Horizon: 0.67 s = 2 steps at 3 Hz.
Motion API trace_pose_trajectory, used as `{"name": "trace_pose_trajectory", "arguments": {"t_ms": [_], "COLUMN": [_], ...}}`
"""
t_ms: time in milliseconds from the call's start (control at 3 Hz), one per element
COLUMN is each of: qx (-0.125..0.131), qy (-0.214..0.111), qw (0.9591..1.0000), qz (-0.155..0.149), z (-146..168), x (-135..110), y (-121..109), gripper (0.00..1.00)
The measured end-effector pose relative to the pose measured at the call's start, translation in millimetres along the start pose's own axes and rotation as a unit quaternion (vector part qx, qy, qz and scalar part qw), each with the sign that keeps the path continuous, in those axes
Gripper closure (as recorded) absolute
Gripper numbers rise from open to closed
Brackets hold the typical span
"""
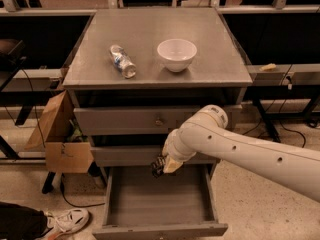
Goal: Pick rxbar chocolate from bottom drawer and place on counter
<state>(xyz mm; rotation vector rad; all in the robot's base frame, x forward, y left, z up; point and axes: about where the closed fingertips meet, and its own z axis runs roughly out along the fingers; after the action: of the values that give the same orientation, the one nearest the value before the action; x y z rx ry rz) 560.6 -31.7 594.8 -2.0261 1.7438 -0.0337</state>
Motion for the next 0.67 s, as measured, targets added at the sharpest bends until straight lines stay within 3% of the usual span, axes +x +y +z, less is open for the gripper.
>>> {"name": "trace_pose_trajectory", "arguments": {"t_ms": [333,667], "qx": [0.011,0.038], "qy": [0.007,0.050], "qw": [0.9999,0.9980], "qz": [0.003,0.008], "z": [-12,-59], "x": [3,8], "y": [-1,-3], "gripper": [1.00,1.00]}}
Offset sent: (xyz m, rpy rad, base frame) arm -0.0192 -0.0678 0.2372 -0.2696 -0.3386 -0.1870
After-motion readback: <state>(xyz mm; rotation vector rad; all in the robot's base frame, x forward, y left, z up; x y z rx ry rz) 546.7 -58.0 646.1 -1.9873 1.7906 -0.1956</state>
